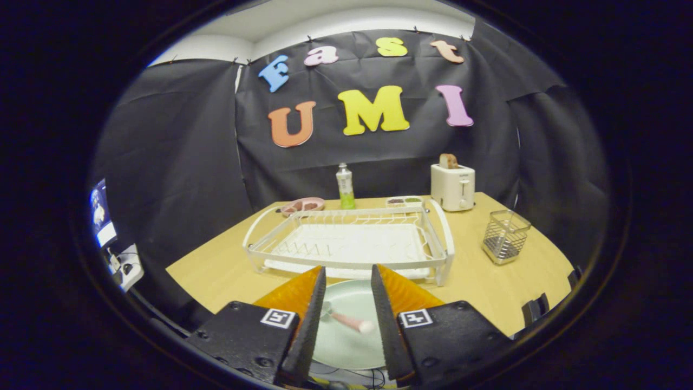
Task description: Take the plate from the dish rack, then take the spoon from the basket and place it into the plate.
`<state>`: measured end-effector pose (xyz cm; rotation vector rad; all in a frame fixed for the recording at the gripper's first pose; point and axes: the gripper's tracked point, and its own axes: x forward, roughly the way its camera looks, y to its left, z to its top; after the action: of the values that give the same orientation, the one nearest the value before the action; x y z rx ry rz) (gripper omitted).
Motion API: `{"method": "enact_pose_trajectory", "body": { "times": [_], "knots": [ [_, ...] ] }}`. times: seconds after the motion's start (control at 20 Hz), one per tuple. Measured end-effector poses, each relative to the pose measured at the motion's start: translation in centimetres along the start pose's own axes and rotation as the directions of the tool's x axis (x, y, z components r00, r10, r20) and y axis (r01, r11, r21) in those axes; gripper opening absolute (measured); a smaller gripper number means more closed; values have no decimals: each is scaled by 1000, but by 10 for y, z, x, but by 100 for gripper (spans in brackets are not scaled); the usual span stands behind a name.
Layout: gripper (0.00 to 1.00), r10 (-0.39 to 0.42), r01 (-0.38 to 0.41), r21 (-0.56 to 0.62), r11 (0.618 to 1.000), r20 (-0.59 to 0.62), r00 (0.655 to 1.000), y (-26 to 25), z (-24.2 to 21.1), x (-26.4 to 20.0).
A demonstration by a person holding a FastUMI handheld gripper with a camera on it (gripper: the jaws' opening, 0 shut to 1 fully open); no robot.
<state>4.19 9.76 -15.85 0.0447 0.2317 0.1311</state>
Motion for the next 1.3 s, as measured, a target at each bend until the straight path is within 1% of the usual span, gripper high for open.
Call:
{"method": "enact_pose_trajectory", "body": {
  "times": [0.1,0.15,0.35,0.5,0.6,0.65,0.8,0.85,0.9,1.05,1.1,1.3],
  "knots": [
    [69,8,-9,43,999,4,1000,-3,7,-9],
    [80,0,0,54,999,17,1000,-10,11,-15],
    [100,-84,76,65,995,130,988,-31,32,-51],
    [100,-82,73,63,995,162,983,-32,38,-79],
    [100,-62,49,74,996,182,981,-31,43,-99],
    [100,-63,49,76,996,186,980,-34,44,-108],
    [100,-116,106,62,992,195,974,-54,41,-130],
    [100,-116,107,54,993,207,971,-55,44,-135],
    [100,-111,101,56,993,212,971,-56,45,-140],
    [100,-64,49,78,996,210,976,-57,48,-151],
    [100,-64,49,76,996,221,973,-60,53,-156],
    [100,-154,142,65,988,274,949,-87,66,-166]
  ]
}}
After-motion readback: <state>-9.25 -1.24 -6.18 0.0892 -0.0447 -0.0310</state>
